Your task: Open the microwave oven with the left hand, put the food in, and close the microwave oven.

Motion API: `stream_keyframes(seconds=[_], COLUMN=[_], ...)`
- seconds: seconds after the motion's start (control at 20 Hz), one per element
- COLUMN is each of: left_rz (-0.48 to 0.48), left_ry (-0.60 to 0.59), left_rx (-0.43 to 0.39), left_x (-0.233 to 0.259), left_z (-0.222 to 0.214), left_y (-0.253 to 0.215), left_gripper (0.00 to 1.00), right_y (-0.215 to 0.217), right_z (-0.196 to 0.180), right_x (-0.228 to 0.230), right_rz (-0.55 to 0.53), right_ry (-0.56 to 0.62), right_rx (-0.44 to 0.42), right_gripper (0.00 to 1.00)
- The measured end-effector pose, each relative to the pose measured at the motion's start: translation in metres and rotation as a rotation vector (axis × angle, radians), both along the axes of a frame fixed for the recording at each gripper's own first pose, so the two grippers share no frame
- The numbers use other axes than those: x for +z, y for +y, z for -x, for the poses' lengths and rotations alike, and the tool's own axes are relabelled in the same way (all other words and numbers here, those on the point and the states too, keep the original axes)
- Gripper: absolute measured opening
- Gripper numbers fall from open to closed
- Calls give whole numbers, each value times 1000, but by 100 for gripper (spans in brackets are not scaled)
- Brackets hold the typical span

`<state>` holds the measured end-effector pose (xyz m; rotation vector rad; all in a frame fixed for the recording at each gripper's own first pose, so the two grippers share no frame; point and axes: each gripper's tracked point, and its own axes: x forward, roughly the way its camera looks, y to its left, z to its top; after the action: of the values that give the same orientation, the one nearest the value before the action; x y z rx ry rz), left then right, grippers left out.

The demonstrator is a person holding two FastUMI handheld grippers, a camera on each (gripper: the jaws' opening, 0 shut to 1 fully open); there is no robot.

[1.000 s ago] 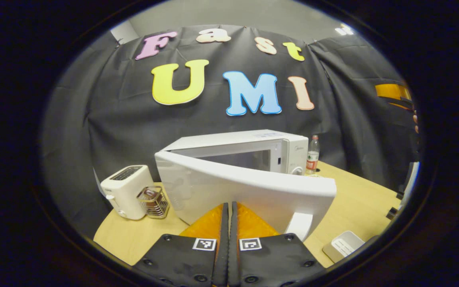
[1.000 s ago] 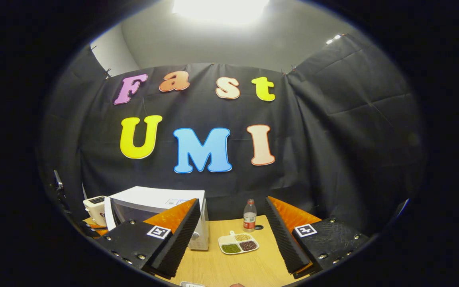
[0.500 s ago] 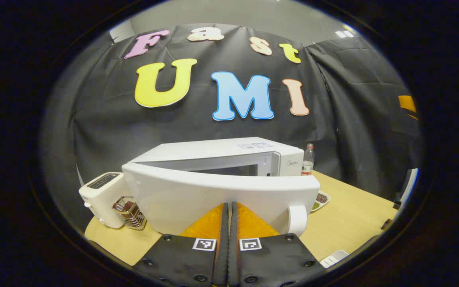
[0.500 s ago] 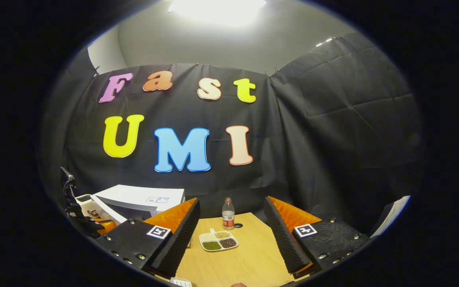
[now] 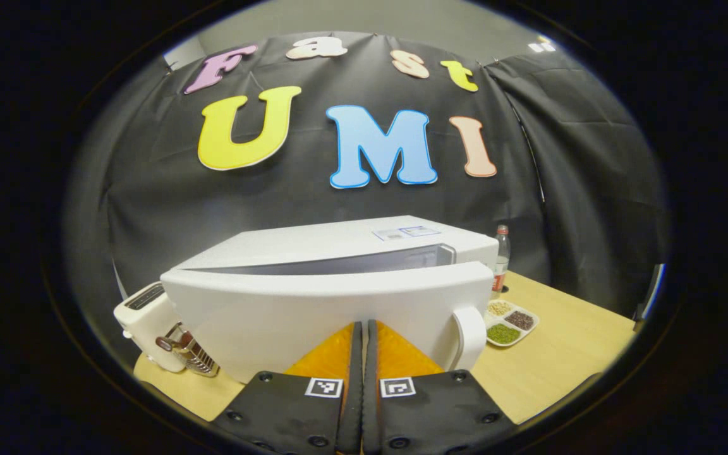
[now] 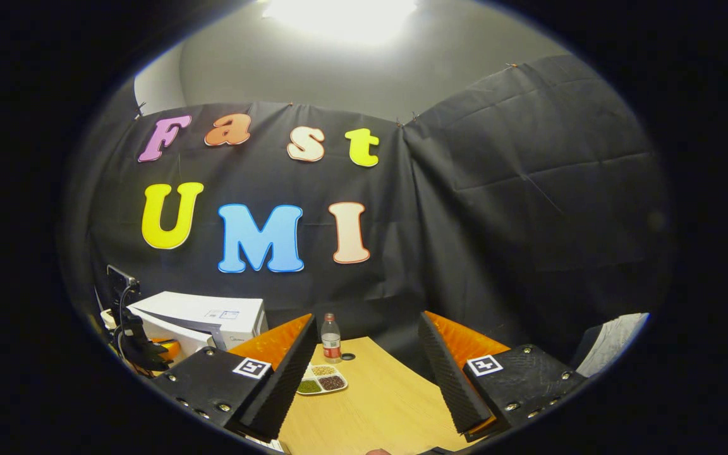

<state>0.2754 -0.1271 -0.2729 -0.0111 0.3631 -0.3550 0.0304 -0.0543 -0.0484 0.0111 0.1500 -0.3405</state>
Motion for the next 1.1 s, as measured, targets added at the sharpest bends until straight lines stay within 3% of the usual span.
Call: stream_keyframes(seconds=[0.85,0.9,0.95,1.1], left_rz=[-9,-26,2,20], left_ry=[18,29,68,63], left_rx=[108,116,136,150], left_x=[-16,-17,-22,-16], left_z=[-37,-44,-41,-41], left_y=[-4,-3,-2,-5], left_gripper=[8,17,7,9], right_y=[-28,-26,-24,-14], right_z=[27,28,29,32], right_x=[3,3,2,-1], right_rz=[20,18,16,0], right_ry=[20,24,29,31], right_rx=[-17,-8,3,38], right_gripper=[97,97,97,97])
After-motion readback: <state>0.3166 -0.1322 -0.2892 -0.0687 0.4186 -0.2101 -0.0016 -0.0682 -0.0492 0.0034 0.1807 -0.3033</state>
